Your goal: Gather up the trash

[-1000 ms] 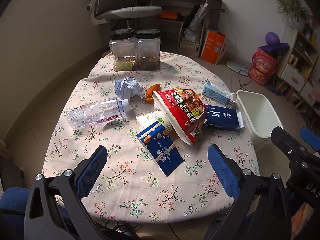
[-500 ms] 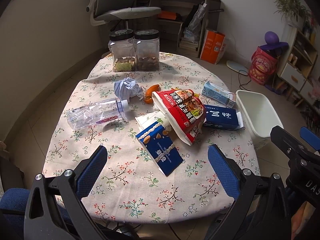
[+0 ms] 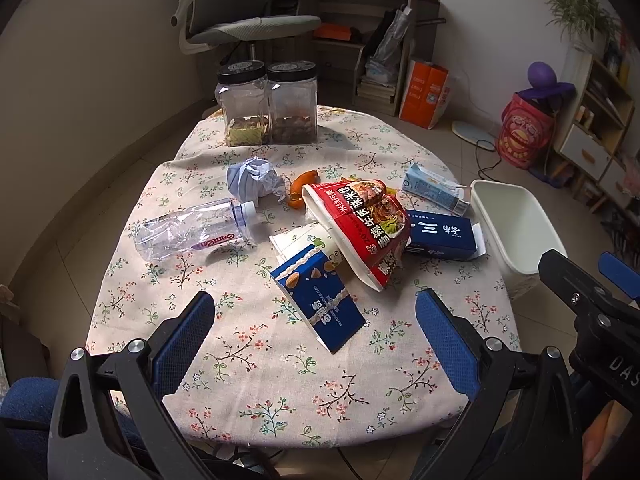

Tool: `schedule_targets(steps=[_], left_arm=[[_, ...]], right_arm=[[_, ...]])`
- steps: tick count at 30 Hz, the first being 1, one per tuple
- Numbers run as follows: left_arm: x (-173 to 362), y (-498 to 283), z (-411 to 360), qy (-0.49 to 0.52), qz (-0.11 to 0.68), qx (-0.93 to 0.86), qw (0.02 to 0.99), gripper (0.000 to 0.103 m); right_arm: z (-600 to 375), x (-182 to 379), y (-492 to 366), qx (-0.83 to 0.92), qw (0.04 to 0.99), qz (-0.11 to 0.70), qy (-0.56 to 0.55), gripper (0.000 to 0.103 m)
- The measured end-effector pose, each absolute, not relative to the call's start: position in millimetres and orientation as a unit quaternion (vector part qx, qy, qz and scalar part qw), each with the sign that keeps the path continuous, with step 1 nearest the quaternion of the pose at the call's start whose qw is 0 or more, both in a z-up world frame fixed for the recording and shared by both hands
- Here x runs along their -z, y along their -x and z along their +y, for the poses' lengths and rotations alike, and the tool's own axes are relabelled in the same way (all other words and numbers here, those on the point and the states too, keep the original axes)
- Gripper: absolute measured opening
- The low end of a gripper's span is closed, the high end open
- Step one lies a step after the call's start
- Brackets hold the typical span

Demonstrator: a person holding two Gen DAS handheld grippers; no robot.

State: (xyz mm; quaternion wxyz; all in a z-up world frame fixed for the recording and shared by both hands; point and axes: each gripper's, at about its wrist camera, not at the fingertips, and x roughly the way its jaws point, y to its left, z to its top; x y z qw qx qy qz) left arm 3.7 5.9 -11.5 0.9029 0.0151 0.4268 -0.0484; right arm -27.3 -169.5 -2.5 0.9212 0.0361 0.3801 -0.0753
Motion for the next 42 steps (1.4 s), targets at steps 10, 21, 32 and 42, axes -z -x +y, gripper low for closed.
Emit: schedule_targets(steps=[10,21,32,42], left_arm=[[11,-4,5,-0.014,0.429,0.05,0.902,0.098],[35,-53,37,0.081,0.486,0.05,0.869,0.097],[107,-88,45,0.161,0.549,0.046,0.819,0.079],[139,-92,61,0.227,0.563,0.065,0.792,0.055]], right_arm=[[-169,3,27,0.075,0.921,0.381,-0.035,0.096],[-203,-16,-26,0.01,0.929,0.369,-0.012,0.096],[-212,36,-133,-0.034,0.857,0.512,-0.045,0.096],[-241,84,-152,-0.016,0.811,0.576,-0.102,0.096]])
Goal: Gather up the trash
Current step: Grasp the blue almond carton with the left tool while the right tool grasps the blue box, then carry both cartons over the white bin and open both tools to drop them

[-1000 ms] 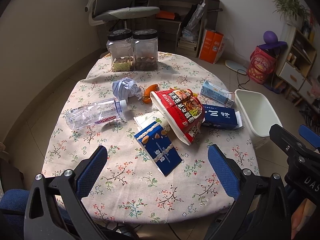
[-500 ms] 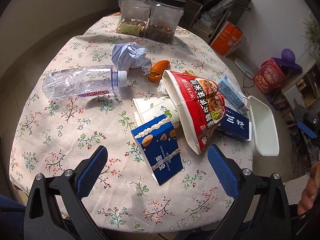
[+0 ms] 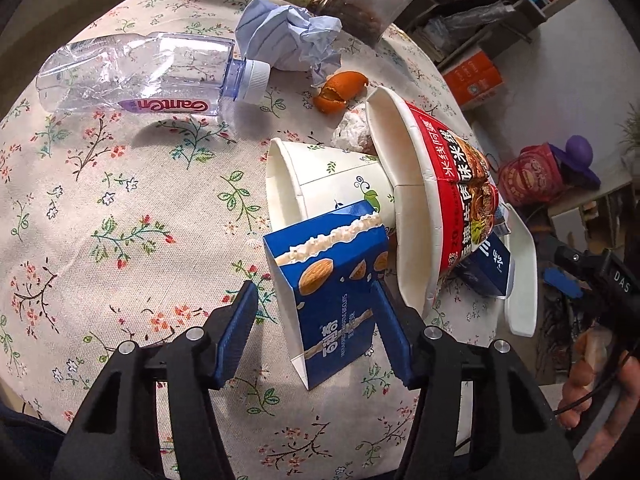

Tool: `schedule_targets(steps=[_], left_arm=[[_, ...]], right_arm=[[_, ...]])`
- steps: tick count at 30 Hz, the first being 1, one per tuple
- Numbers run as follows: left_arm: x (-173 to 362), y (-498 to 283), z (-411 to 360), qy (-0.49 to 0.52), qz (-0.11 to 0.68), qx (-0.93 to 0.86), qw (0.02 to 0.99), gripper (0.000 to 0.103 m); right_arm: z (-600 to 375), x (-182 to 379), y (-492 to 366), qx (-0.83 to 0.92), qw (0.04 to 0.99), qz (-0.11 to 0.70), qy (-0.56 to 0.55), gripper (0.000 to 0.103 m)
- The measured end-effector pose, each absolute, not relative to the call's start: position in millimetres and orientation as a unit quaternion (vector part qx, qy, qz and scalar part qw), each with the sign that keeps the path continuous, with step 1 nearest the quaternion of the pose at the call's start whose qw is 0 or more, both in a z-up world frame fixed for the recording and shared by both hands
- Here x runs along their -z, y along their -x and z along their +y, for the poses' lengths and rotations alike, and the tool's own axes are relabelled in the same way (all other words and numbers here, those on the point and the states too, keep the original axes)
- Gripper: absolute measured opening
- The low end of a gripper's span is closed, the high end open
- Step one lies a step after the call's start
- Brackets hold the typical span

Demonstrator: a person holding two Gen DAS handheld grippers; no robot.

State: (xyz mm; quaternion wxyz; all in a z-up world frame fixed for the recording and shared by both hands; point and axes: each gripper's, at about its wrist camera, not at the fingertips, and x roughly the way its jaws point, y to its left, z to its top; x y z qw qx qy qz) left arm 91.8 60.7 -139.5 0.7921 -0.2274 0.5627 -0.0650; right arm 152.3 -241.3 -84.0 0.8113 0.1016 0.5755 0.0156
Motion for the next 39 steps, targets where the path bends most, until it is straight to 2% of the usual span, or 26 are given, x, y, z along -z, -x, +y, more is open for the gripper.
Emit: schedule_targets(steps=[4,5,7,12,14,18,20,22,24,25,26,29,34,35,37,38,39], left_arm=[[138,-91,57,0.231,0.559,0.069,0.793,0.038],[137,-91,57,0.23,0.557,0.069,0.795,0.032],[133,-89,55,0.221,0.553,0.069,0.801,0.027],[122,-89,51,0.203,0.539,0.075,0.814,0.013],[117,-86,52,0.204,0.534,0.08,0.817,0.011],[109,-83,53,0.2,0.525,0.081,0.823,0.007],[108,-80,56,0.203,0.525,0.081,0.823,0.007],[106,-77,59,0.204,0.523,0.079,0.824,0.006],[103,-74,61,0.202,0.52,0.076,0.827,0.005],[102,-73,62,0.2,0.518,0.075,0.828,0.005],[101,-72,63,0.199,0.516,0.074,0.83,0.005],[98,-71,67,0.203,0.512,0.073,0.831,0.005],[92,-69,70,0.204,0.504,0.073,0.836,0.005],[91,-68,70,0.203,0.503,0.073,0.837,0.004],[90,-68,70,0.201,0.502,0.073,0.838,0.004],[89,-68,70,0.201,0.502,0.073,0.838,0.004],[89,-68,69,0.201,0.502,0.073,0.838,0.004]], right_arm=[[-258,100,-156,-0.016,0.787,0.584,-0.196,0.096],[-259,103,-156,-0.017,0.784,0.585,-0.205,0.096],[-258,109,-158,-0.014,0.78,0.589,-0.211,0.096],[-259,121,-164,0.0,0.775,0.595,-0.211,0.087],[-261,126,-166,0.004,0.774,0.597,-0.209,0.084],[-258,134,-167,0.017,0.773,0.605,-0.189,0.068],[-255,136,-167,0.017,0.775,0.605,-0.184,0.066],[-252,133,-166,0.013,0.78,0.599,-0.179,0.054],[-252,128,-164,0.006,0.786,0.59,-0.185,0.019],[-252,126,-163,0.0,0.787,0.588,-0.189,0.013],[-252,125,-161,-0.007,0.785,0.587,-0.196,0.013],[-252,122,-157,-0.012,0.786,0.584,-0.203,0.0],[-256,121,-154,0.004,0.789,0.582,-0.199,0.001],[-258,122,-155,0.012,0.787,0.584,-0.198,0.005],[-261,127,-155,0.018,0.783,0.587,-0.205,0.028],[-261,128,-155,0.023,0.783,0.588,-0.204,0.052],[-260,129,-156,0.028,0.786,0.587,-0.194,0.055]])
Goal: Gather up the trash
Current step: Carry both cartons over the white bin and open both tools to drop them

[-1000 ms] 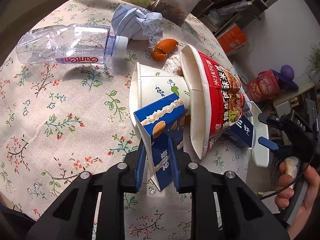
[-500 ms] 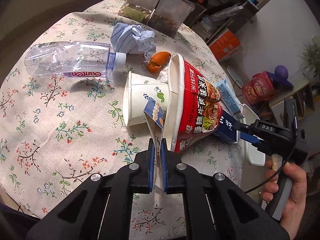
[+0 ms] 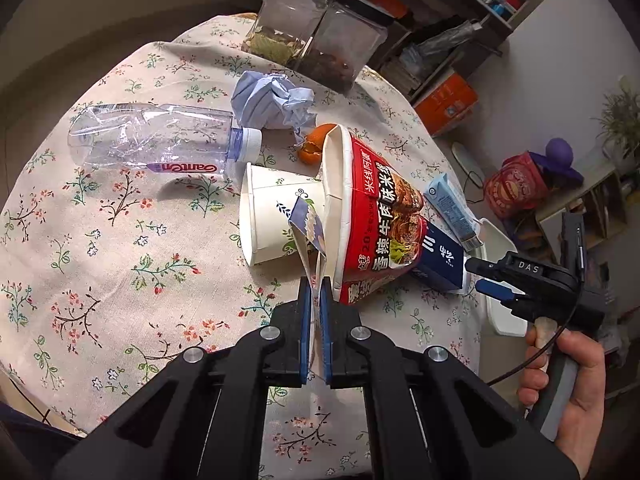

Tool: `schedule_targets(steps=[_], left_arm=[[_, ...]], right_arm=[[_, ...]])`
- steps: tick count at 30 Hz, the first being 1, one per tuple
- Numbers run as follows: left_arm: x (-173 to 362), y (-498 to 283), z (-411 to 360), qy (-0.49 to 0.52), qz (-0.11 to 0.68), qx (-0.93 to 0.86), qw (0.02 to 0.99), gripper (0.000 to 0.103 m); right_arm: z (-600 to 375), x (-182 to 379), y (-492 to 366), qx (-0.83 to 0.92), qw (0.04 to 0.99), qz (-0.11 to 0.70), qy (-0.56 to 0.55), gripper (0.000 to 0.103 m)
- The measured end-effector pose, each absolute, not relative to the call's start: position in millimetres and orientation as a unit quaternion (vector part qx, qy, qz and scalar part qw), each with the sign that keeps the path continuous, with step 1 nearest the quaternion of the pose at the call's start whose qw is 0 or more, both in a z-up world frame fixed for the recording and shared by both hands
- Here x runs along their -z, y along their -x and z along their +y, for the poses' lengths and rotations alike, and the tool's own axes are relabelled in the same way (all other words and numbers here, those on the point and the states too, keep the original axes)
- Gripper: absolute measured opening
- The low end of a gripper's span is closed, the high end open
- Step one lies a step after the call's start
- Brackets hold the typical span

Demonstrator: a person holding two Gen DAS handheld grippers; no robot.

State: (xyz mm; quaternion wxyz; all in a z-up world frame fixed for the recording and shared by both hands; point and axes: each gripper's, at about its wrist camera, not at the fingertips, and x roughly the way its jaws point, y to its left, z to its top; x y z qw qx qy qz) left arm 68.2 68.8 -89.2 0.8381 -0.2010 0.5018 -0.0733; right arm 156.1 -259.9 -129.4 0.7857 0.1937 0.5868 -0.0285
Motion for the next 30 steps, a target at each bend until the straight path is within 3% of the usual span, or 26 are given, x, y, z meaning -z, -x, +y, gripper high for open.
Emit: schedule_targets(steps=[4,6,8,13,15,19,20,23,30], left_arm=[[85,-67,66,0.198,0.498,0.075,0.841,0.004],[82,-66,66,0.197,0.494,0.076,0.844,0.004],[78,-63,67,0.195,0.488,0.076,0.847,0.004],[69,-59,75,0.198,0.478,0.069,0.853,0.004],[68,-57,75,0.194,0.477,0.068,0.855,0.004],[66,-55,71,0.187,0.476,0.069,0.857,0.005],[65,-53,71,0.185,0.475,0.07,0.858,0.004],[60,-49,73,0.183,0.469,0.07,0.861,0.005],[43,-40,80,0.187,0.448,0.071,0.871,0.005]], right_arm=[[-258,136,-160,0.03,0.79,0.584,-0.184,0.053],[-257,136,-161,0.015,0.79,0.581,-0.197,0.032],[-254,133,-160,-0.005,0.787,0.581,-0.209,0.02],[-267,130,-152,0.002,0.779,0.576,-0.248,0.021],[-264,133,-155,0.009,0.783,0.581,-0.222,0.033],[-262,144,-157,0.012,0.784,0.583,-0.214,0.037],[-261,145,-158,0.012,0.785,0.582,-0.209,0.036],[-260,142,-157,-0.001,0.784,0.581,-0.22,0.003],[-262,105,-138,-0.022,0.809,0.54,-0.232,0.0]])
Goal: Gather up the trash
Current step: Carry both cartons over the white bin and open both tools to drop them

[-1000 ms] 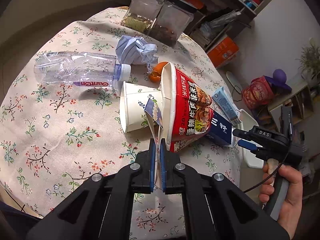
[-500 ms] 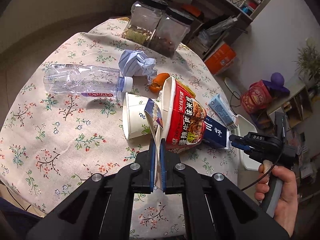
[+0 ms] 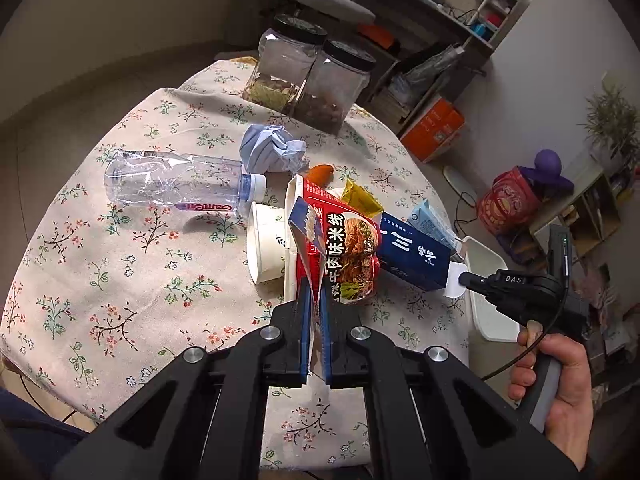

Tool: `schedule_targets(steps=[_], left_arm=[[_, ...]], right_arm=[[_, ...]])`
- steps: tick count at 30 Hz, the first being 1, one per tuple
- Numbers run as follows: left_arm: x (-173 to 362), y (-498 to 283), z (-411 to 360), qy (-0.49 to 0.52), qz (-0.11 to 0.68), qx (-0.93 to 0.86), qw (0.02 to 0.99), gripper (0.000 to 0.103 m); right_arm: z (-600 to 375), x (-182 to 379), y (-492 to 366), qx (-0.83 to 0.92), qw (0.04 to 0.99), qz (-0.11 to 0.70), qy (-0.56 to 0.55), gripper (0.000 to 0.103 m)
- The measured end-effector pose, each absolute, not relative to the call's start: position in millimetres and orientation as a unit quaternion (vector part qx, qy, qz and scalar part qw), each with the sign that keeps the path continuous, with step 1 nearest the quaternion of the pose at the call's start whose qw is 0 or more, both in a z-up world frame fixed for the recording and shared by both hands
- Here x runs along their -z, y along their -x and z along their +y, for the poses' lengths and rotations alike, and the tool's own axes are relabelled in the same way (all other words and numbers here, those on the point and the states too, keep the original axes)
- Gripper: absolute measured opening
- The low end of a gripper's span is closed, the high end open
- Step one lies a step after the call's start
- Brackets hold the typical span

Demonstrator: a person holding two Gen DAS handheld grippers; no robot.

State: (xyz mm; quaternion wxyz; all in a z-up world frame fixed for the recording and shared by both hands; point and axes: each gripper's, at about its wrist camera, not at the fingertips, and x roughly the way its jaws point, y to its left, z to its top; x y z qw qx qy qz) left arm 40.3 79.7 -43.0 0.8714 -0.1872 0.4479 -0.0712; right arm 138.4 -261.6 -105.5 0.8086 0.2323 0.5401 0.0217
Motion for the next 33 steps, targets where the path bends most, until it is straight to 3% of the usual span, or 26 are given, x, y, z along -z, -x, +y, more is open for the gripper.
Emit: schedule_targets(steps=[14,23,33], left_arm=[[3,-39,30,0.176,0.409,0.142,0.884,0.005],[-9,-60,-66,0.148,0.403,0.226,0.875,0.005],[17,-101,-186,0.139,0.43,0.298,0.841,0.005]], right_arm=[[-302,26,-87,0.014,0.877,0.422,-0.228,0.0],[-371,2,-50,0.143,0.89,0.365,-0.234,0.0],[-427,17,-33,0.233,0.863,0.366,-0.259,0.0]])
